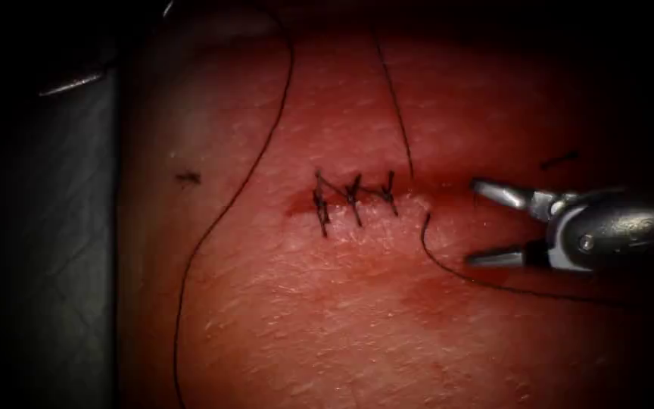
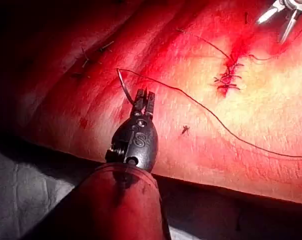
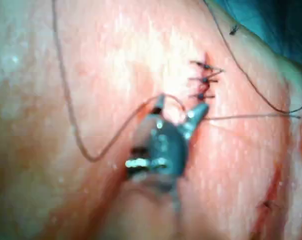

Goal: Wound Closure

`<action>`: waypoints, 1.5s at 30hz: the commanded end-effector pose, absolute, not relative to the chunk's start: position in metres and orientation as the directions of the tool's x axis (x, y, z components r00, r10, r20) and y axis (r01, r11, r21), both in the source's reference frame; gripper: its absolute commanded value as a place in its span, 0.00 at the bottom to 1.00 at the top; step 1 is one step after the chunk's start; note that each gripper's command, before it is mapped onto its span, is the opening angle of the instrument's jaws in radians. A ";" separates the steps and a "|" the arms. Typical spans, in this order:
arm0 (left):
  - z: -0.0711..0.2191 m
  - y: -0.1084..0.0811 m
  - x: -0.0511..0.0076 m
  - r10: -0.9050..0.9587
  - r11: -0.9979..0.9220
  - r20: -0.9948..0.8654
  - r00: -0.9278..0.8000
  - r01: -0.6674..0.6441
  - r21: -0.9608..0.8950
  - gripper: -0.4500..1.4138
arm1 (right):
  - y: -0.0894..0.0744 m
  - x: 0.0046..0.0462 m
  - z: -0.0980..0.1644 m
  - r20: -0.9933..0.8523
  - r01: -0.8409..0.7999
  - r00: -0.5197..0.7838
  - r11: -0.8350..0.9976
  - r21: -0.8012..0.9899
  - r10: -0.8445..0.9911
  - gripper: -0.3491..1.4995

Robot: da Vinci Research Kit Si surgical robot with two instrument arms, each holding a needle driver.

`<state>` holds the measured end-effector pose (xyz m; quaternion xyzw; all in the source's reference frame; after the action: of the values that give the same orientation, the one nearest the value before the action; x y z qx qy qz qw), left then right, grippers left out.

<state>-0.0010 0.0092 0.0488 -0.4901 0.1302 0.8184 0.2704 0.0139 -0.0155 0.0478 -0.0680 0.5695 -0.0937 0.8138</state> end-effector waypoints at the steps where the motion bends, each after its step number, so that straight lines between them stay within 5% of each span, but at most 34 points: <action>1: 0.049 0.009 -0.0015 0.315 -0.821 -0.873 -0.373 -0.569 -0.052 0.00 | -0.016 0.0146 0.048 -0.909 0.088 0.328 0.966 -0.243 -0.258 0.84; 13: 0.049 0.009 -0.0015 0.314 -0.821 -0.873 -0.373 -0.569 -0.053 0.00 | -0.017 0.0155 0.050 -0.831 0.195 0.315 0.888 -0.416 -0.459 0.67; 27: 0.050 0.009 -0.0016 0.315 -0.820 -0.873 -0.373 -0.569 -0.052 0.00 | -0.019 0.0188 0.053 -0.775 0.278 0.330 0.840 -0.465 -0.538 0.64; 45: 0.050 0.009 -0.0018 0.314 -0.821 -0.872 -0.374 -0.568 -0.052 0.00 | -0.018 0.0154 0.053 -0.782 0.289 0.313 0.839 -0.462 -0.539 0.66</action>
<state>-0.0013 0.0091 0.0488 -0.4891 0.1305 0.8190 0.2702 0.0148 -0.0169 0.0525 -0.1195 0.5249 -0.2588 0.8020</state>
